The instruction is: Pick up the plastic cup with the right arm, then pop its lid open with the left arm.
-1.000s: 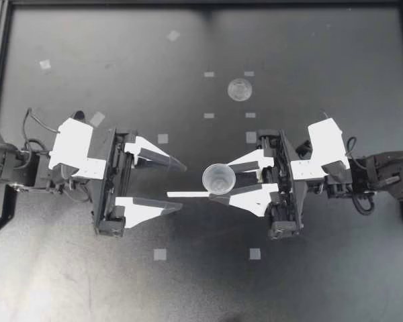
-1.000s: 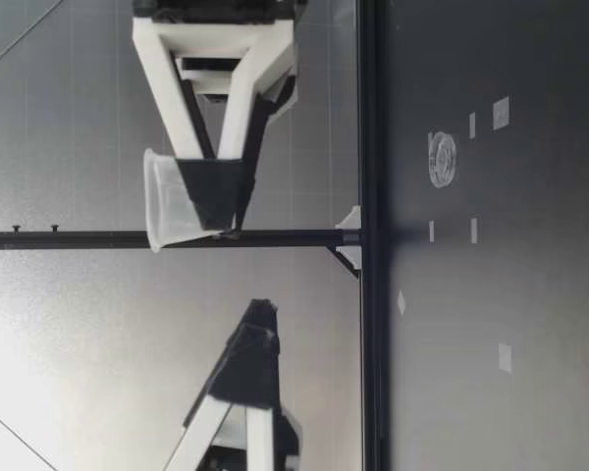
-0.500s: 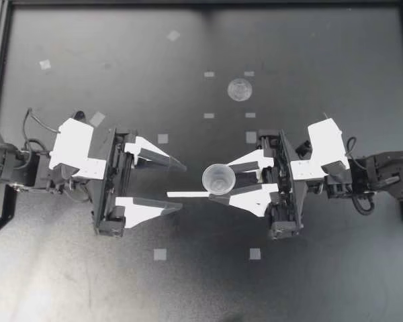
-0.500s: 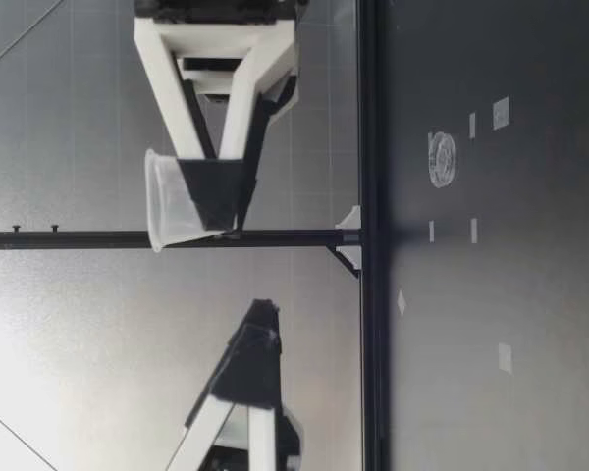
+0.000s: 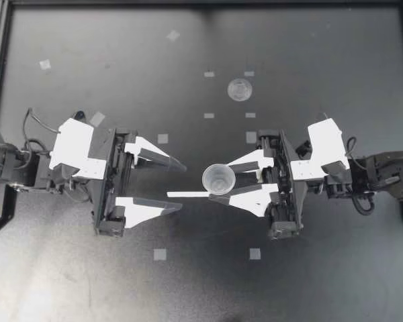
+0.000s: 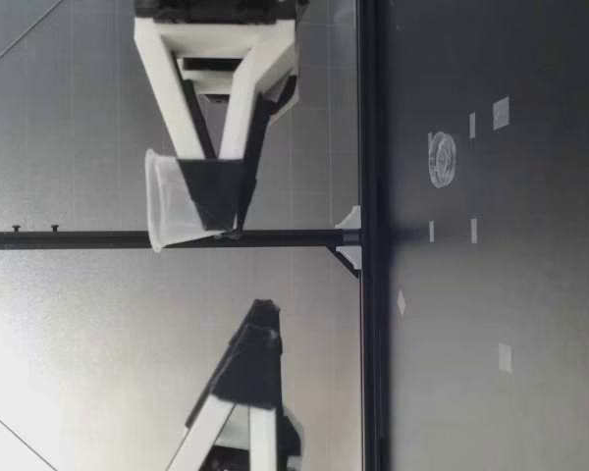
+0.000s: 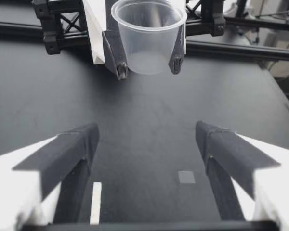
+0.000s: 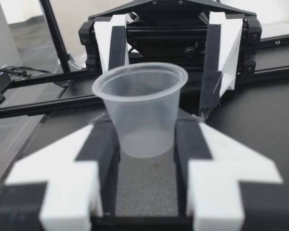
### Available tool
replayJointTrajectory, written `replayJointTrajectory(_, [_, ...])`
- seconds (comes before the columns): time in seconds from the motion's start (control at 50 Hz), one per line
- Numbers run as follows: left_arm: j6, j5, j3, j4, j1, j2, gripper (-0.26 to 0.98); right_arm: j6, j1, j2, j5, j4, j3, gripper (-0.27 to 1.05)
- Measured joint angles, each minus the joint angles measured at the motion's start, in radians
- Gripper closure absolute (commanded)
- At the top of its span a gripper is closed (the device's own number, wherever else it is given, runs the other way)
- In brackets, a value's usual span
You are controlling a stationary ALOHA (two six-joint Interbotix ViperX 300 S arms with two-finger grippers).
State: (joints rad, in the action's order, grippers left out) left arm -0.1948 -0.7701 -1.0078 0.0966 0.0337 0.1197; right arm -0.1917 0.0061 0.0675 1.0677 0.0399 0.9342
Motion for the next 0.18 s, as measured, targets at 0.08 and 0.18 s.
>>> replayJointTrajectory(0.08, [0.000, 0.000, 0.002, 0.000, 0.000, 0.002, 0.01, 0.000, 0.000, 0.002, 0.000, 0.000, 0.000, 0.46])
replayJointTrajectory(0.18, [0.000, 0.000, 0.002, 0.000, 0.002, 0.000, 0.01, 0.000, 0.002, 0.000, 0.000, 0.000, 0.000, 0.46])
